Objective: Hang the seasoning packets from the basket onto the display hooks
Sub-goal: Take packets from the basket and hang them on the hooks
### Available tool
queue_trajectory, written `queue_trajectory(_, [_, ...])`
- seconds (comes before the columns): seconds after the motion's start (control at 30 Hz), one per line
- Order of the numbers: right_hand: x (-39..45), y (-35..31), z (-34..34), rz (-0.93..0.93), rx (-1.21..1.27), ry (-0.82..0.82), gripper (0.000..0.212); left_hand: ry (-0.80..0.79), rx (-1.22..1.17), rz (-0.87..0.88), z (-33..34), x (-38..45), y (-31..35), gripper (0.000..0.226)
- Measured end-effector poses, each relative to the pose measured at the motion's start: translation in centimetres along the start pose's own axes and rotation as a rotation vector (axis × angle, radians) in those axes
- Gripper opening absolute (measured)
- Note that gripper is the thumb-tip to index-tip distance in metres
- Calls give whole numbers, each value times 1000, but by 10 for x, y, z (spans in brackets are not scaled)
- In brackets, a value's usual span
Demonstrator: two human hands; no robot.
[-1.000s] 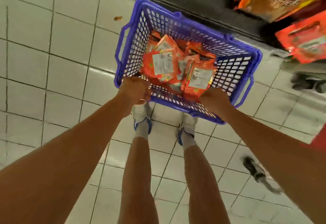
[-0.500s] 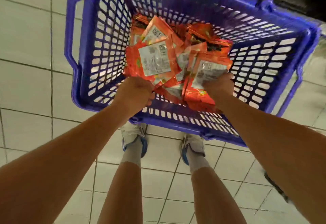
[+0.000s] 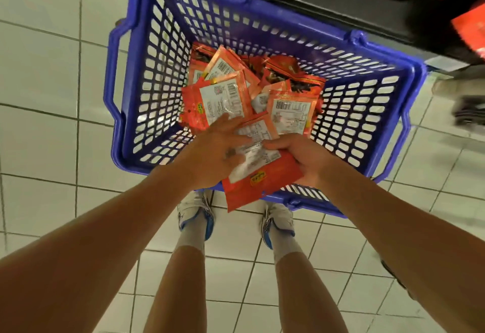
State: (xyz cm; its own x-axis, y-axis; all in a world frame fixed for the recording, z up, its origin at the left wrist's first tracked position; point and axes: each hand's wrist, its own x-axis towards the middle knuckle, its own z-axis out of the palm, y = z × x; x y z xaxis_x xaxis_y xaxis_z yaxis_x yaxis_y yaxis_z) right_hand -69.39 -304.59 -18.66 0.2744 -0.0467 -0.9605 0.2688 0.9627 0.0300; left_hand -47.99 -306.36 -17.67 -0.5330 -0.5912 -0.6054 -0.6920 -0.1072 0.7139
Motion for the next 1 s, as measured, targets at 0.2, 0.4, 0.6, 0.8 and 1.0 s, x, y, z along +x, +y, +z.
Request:
queue_trajectory(0.2, [12,-14,-13,-63,141,-52,46,-79,18,102,-9,-3,-18,88])
queue_trajectory(0.4, [24,-11,-19,-102,122,-21,41,260,91,60,0,-10,-13,31])
queue_trajectory(0.6, [53,6,-88,-345,-1758,755,78,276,91,-170,0,3,-29,29])
queue_trajectory(0.8, [94,-7,-118,-583,-2571,522,143,312,85,-194,5,16,-44,34])
queue_trajectory(1.0, [101,-17,-114,-934,-2455,386,94,356,6,-260,13,18,-44,38])
